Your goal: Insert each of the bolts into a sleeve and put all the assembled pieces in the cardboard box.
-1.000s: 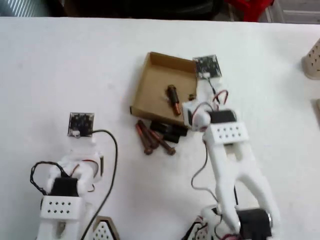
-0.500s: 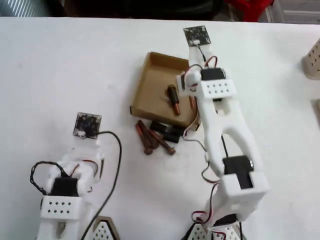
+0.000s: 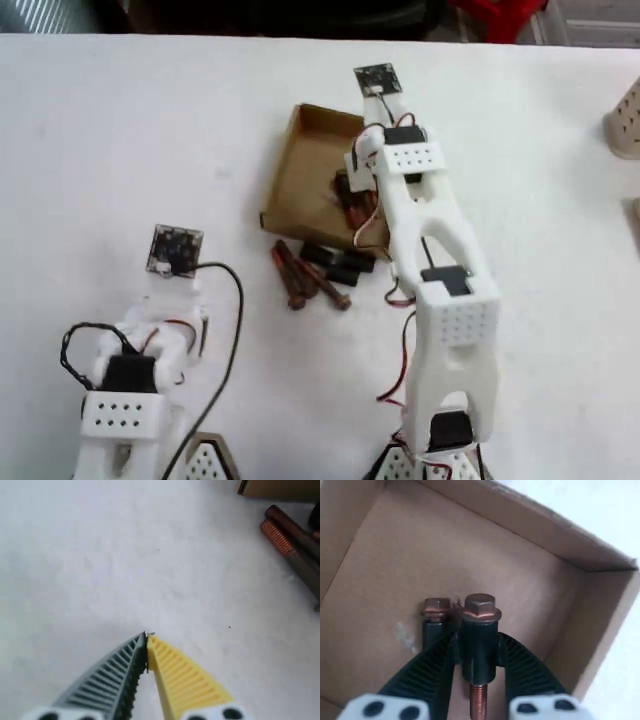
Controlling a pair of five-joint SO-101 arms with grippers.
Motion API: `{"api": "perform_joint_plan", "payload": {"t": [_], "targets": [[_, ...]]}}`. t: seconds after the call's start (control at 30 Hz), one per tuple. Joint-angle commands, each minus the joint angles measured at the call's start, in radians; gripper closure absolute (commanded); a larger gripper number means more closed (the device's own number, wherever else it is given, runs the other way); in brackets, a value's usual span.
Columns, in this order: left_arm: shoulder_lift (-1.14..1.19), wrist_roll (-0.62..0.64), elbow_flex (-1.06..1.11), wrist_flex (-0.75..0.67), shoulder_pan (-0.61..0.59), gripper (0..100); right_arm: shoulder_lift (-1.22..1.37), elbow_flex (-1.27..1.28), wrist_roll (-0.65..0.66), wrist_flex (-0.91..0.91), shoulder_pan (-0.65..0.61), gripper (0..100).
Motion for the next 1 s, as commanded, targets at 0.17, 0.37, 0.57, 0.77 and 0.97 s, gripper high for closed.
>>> {"api": "perform_joint_plan", "payload": {"t": [0.17, 0.37, 0.57, 0.77, 0.97], "targets": [[-0.013, -0.012, -0.006, 0.0, 0.001, 98, 0.097, -0.193, 0.012, 0.064, 0.01, 79.7], [-0.013, -0.012, -0.005, -0.026, 0.002, 98, 0.071, -0.195, 0.006, 0.11, 0.005, 79.8], [-0.013, -0.012, -0.005, -0.028, 0.002, 98, -0.044, -0.189, 0.011, 0.205, 0.002, 95.7], [-0.013, -0.012, -0.005, -0.028, 0.002, 98, -0.119, -0.187, 0.012, 0.337, -0.01, 98.0], [-0.013, -0.012, -0.005, -0.028, 0.001, 98, -0.151, -0.186, 0.129, 0.499, -0.013, 98.1]]}}
